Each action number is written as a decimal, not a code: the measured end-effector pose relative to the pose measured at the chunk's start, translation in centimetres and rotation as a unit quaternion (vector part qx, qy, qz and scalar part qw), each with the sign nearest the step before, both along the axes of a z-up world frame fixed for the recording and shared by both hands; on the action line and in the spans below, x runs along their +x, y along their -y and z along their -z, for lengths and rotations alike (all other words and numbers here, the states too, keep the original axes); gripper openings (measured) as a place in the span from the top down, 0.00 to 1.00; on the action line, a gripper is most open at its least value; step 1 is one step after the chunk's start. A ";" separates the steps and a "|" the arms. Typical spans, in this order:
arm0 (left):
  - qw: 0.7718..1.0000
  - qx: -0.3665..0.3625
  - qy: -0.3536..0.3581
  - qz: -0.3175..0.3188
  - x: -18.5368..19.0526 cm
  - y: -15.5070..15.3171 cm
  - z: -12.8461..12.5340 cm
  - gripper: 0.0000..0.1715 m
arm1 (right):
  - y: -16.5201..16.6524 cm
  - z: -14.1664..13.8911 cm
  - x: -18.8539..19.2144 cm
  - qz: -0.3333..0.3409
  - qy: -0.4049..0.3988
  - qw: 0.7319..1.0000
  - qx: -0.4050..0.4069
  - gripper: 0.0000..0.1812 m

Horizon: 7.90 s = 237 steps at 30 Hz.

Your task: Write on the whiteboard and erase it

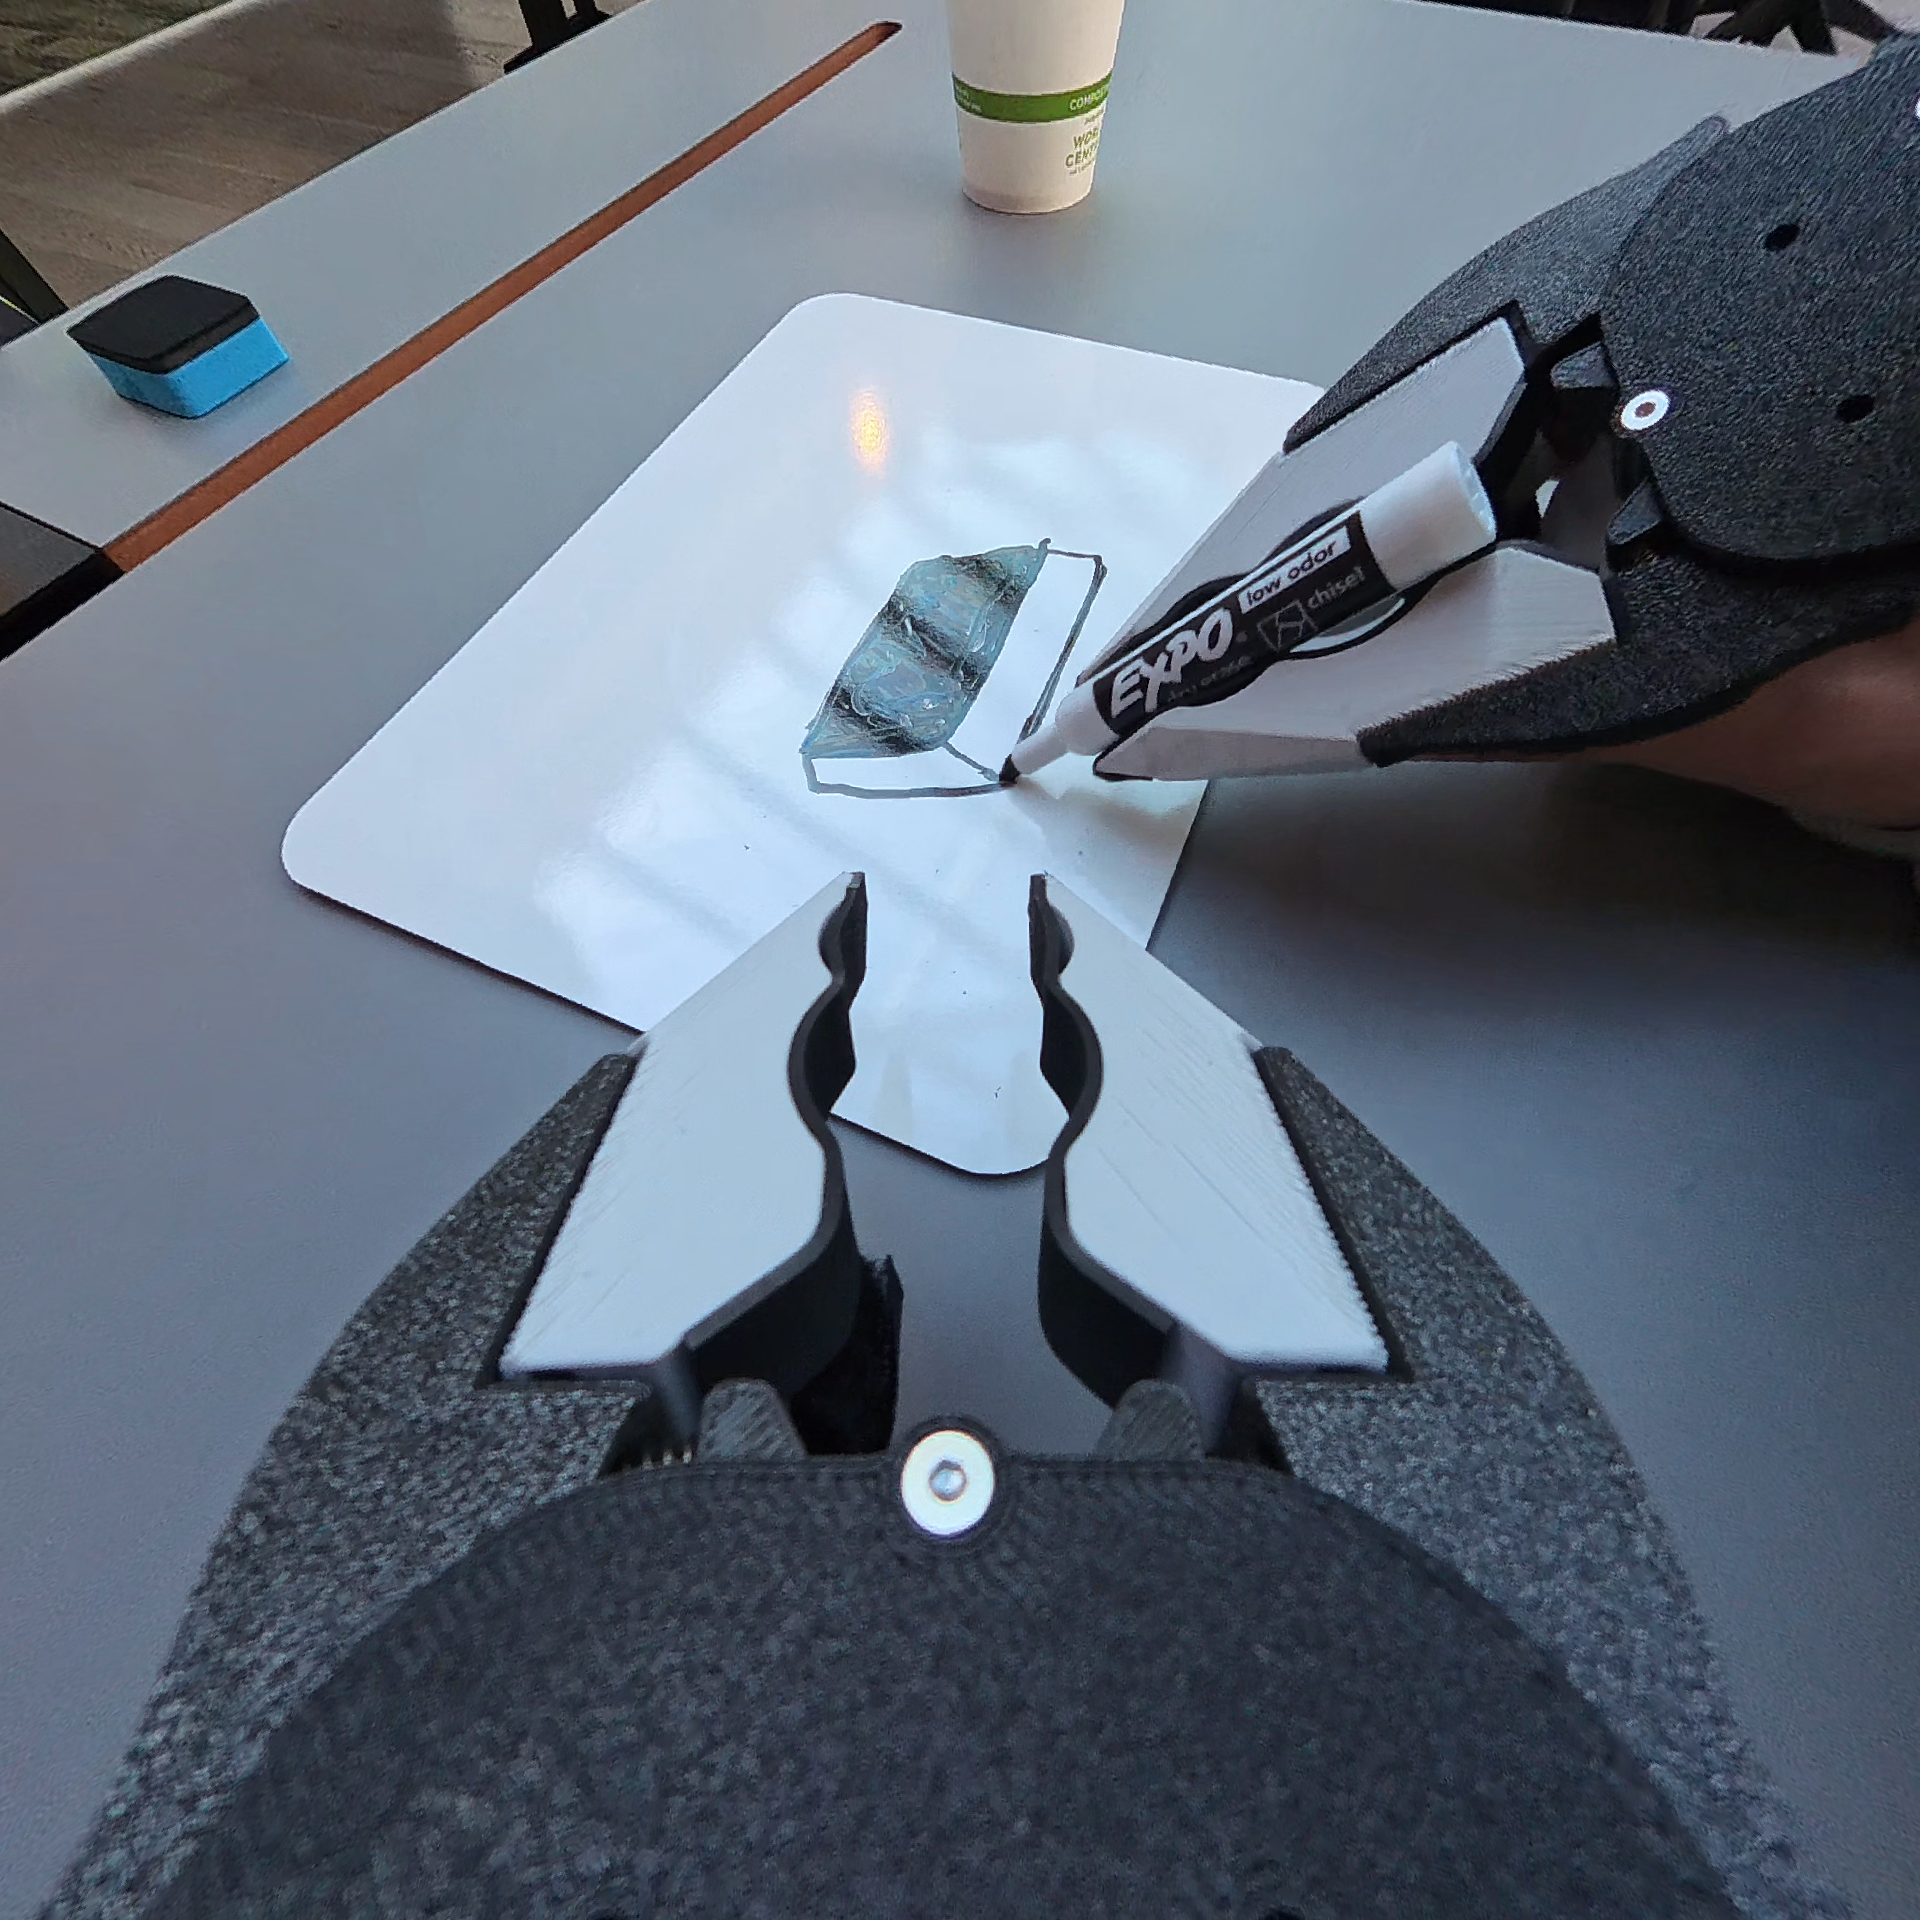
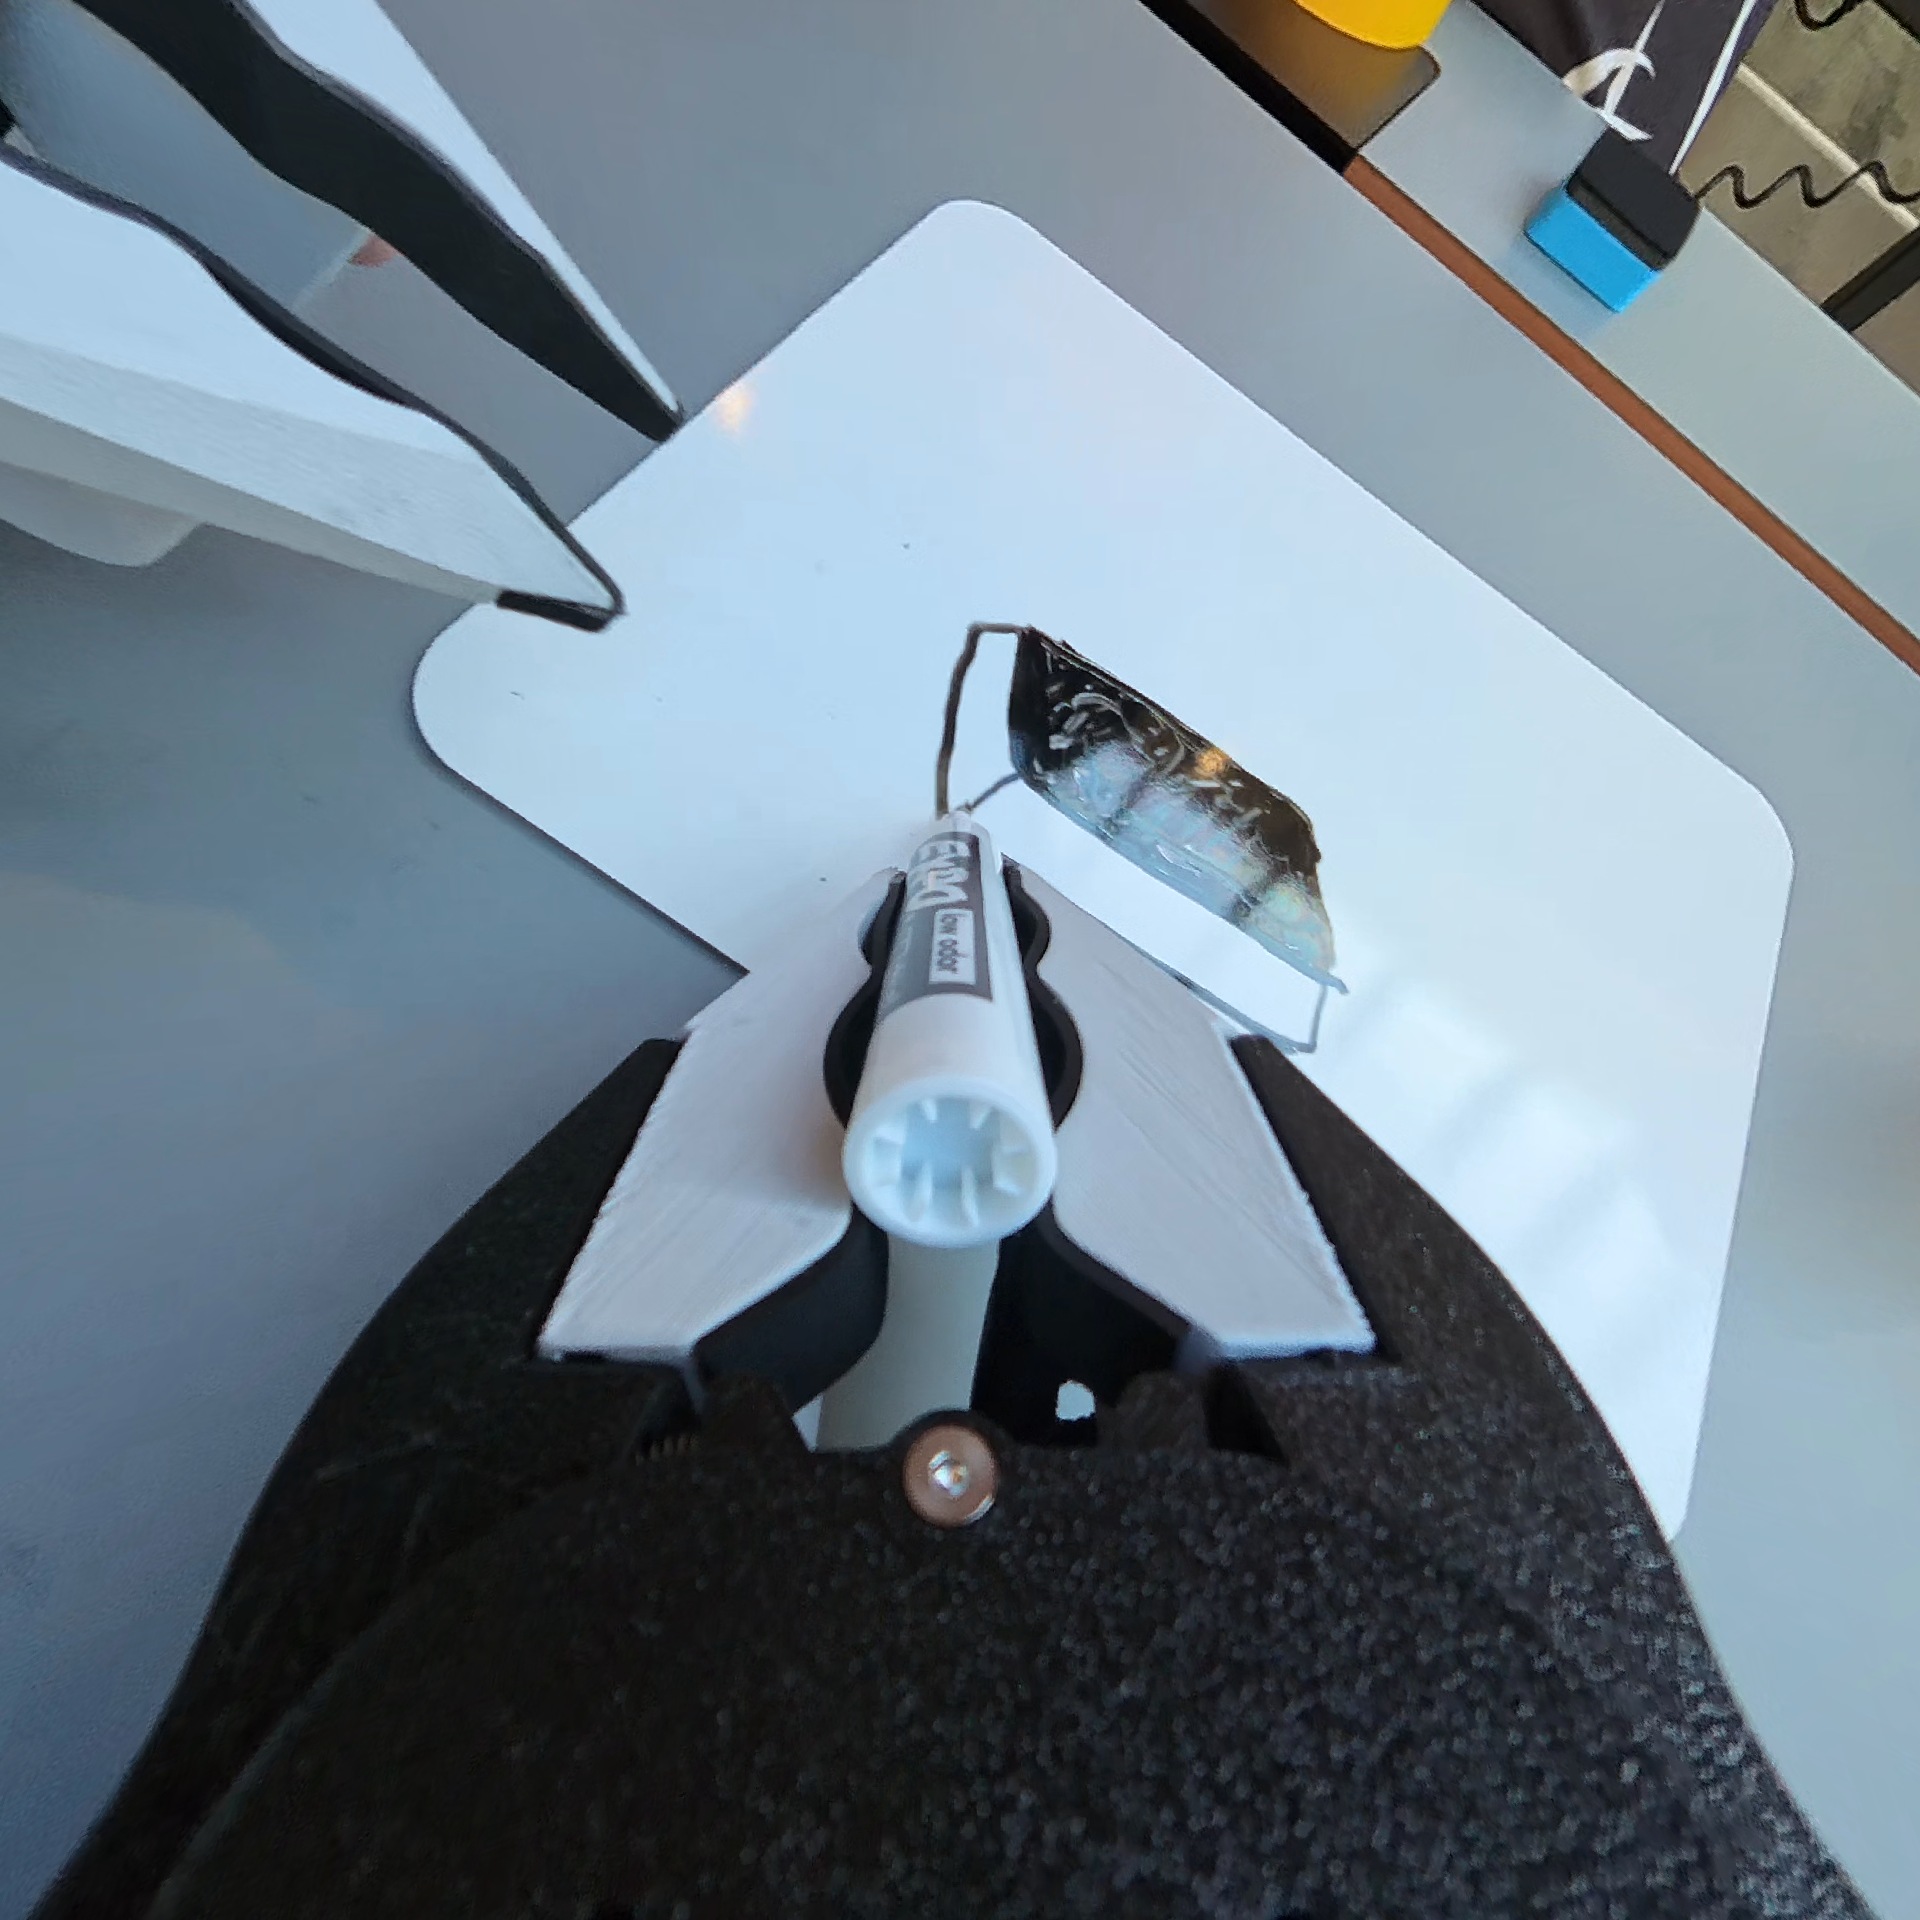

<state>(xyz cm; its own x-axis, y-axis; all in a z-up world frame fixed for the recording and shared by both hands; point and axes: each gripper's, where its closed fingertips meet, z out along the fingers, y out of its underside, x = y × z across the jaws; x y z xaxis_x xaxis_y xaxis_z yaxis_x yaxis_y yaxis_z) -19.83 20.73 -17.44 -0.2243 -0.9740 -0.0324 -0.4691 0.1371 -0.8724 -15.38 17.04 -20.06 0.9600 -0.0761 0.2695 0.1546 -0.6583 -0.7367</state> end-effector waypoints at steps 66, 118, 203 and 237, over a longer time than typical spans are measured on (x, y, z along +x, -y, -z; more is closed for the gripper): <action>1.000 -0.002 0.000 -0.001 -0.4 -0.4 -0.2 0.82 | 3.0 0.0 4.2 0.056 -0.047 0.997 -0.022 0.90; 1.000 0.006 0.009 -0.004 -0.5 -0.6 -0.8 0.82 | 0.6 -2.4 2.3 0.009 -0.056 0.998 -0.024 0.90; 0.992 0.062 0.045 -0.098 0.0 -2.4 -1.3 0.82 | -3.3 -0.5 4.5 -0.337 -0.095 0.889 -0.295 0.90; 0.993 0.061 0.043 -0.095 0.0 -2.2 -1.3 0.83 | -0.6 -1.0 9.9 -0.278 -0.118 0.896 -0.324 0.90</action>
